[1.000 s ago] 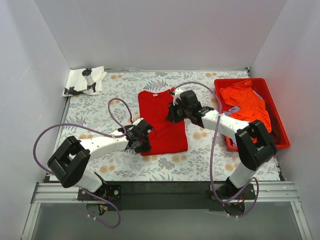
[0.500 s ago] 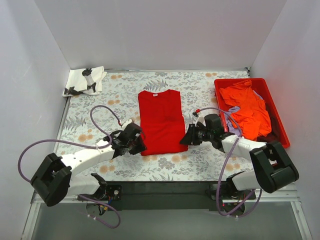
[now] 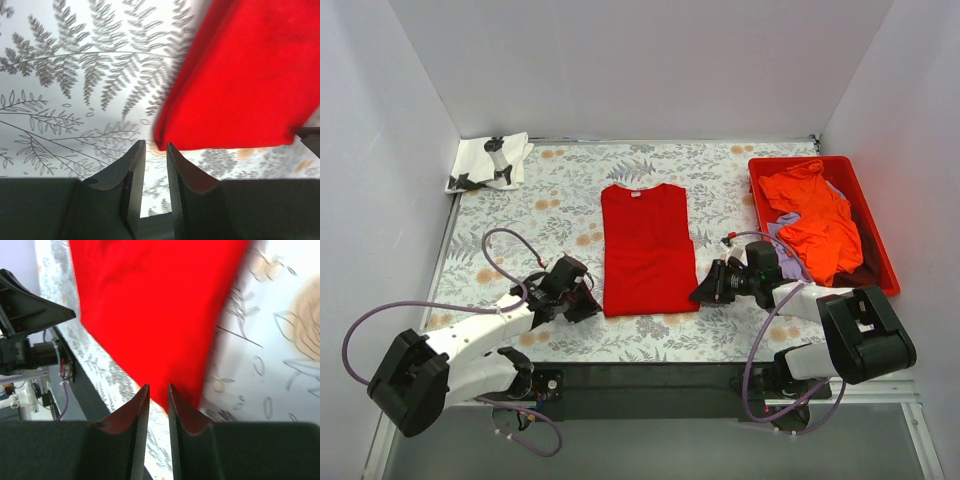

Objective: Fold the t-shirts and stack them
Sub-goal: Fold the tshirt

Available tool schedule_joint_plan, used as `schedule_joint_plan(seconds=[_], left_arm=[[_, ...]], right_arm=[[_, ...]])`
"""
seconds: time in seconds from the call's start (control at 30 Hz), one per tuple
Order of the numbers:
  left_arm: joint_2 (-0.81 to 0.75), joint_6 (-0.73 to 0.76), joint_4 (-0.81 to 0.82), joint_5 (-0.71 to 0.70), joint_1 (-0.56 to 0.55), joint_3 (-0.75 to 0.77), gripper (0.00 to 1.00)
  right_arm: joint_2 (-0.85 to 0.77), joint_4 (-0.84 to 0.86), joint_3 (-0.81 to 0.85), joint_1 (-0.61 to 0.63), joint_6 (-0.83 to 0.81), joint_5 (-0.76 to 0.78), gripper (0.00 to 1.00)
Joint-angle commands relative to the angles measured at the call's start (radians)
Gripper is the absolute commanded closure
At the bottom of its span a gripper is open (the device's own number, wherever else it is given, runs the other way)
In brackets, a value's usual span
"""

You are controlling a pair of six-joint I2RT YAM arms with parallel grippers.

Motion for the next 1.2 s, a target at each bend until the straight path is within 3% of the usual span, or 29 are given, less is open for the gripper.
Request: schedule_joint_plan(seconds=[0.0,0.1,0.43,0.67,0.8,0.9,0.93,1.07,1.17], left_arm=[[-0.06,0.021,-0.012,-0.006,0.018,0.071,0.77],[-0.005,0.081,0.093,0.018,0.051,0.15,0.77],[0.509,0.216,0.303,0.12,0.223,0.456,0.77],[0.681,0.248,0.32,0.181,0.323,0.465,0.78],[0.624,0.311,0.308,0.225,0.325,0.459,0.76],[0.493,0.359,0.242,0.213,0.326,0.447,0.7],[0.428,0.383,0.219,0.198,0.323,0.445,0.63],[0.273,0.44,0.084,0.124,0.292,0.413,0.53],[0.174,0.443,-0.026,0.065,0.251,0.364,0.4]], right_arm=[[-0.039,-0.013,0.116,-0.003,-0.004,-0.057,0.72],[0.015,-0.011,0.236,-0.005,-0.01,-0.048,0.72],[0.389,0.003,0.57,-0.009,-0.011,0.038,0.69],[0.54,0.014,0.601,-0.029,-0.068,0.112,0.69],[0.52,0.006,0.602,-0.029,-0.09,0.066,0.69],[0.422,-0.046,0.573,-0.026,-0.12,0.07,0.66],[0.364,-0.081,0.567,-0.023,-0.132,0.083,0.65],[0.239,-0.319,0.556,0.035,-0.234,0.216,0.62],[0.14,-0.475,0.506,0.101,-0.272,0.372,0.59]])
